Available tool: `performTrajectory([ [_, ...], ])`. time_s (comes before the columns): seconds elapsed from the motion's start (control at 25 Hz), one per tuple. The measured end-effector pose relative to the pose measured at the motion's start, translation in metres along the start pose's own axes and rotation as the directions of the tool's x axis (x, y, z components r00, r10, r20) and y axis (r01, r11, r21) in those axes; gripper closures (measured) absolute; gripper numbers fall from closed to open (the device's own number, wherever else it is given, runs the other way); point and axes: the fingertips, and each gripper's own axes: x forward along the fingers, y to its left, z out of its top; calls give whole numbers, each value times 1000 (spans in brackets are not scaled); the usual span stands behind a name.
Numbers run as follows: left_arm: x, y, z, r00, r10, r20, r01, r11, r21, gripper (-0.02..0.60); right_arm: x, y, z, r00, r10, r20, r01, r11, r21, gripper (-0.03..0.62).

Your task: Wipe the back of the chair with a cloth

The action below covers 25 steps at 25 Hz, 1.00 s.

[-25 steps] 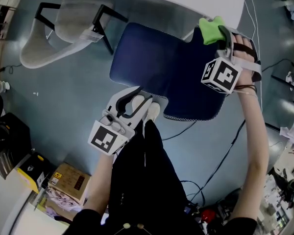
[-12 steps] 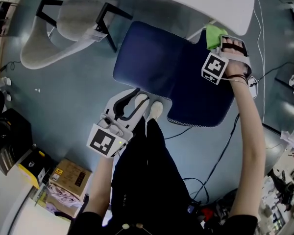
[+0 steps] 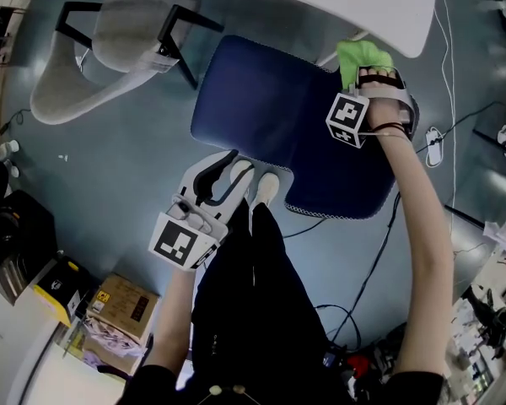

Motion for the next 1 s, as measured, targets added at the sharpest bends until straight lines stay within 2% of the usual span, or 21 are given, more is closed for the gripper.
performTrajectory([
  [0.12,3,-3,-2,1000,-10,-10,10,1000,5,451,4,21,3,997,51,-50,-56,993,-107,576],
  [0.2,3,-5,-2,1000,-13,-14,14,1000,10,451,3,30,5,994,79,-70,-87,987,-133,577],
  [0.36,2,-6,-5,1000,-10,-17,10,1000,7,451,0,50,14,978,202,-55,-206,976,-75,577],
  [0.56,0,-6,-5,1000,-8,-18,8,1000,7,451,-8,63,18,960,280,-32,-280,960,-21,577],
  [0.8,0,-11,-3,1000,-14,-8,14,1000,8,451,-17,77,23,952,307,-12,-307,952,-10,576],
  [1.0,-3,-12,-6,1000,-16,-9,16,1000,7,451,-34,100,37,910,413,23,-413,910,14,576],
])
